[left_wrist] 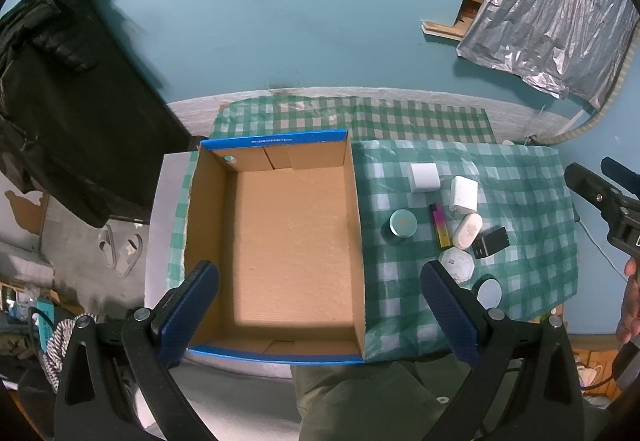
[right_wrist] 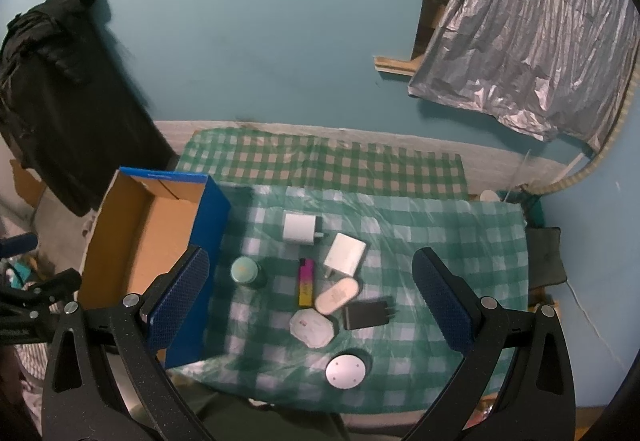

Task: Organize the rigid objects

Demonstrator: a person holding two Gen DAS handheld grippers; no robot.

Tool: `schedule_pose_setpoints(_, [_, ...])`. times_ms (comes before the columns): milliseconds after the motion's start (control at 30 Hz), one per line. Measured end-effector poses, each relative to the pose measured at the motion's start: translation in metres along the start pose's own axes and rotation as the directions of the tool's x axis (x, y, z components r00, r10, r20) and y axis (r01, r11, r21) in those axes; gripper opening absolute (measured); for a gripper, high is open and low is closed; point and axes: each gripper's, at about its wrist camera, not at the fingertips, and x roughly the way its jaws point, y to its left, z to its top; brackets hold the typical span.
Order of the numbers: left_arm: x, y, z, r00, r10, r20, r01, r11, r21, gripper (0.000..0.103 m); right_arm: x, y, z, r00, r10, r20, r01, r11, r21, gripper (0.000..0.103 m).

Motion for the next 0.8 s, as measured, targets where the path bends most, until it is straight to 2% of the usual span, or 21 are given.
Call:
schedule_pose_setpoints(233, [0.006,0.006,-0.008,1.000,0.010,-0.017,-0.010,1.000,0.003,0.101,0.000,0.003,-0.003,0.999,-0.044,0.030,0.045,0.998,-0.045,0.101])
schedule_pose_setpoints(533, [0.024,0.038,-0.015,0.998,0.049,-0.046,-0.050,0.998,-0.023,0.101,0.018,-0.019,-0.014,0.998,0.032,-0.050,-0.032,0.999,0.001,0.101])
schedule_pose_setpoints(800, [0.047,0.078,-0.019,0.992,0.094,-0.086,-0.099,0.993,-0.056,0.101,0.042,-0.036,-0.031,0.992,0.022,-0.121,-0.019,0.999,0.027,0.101])
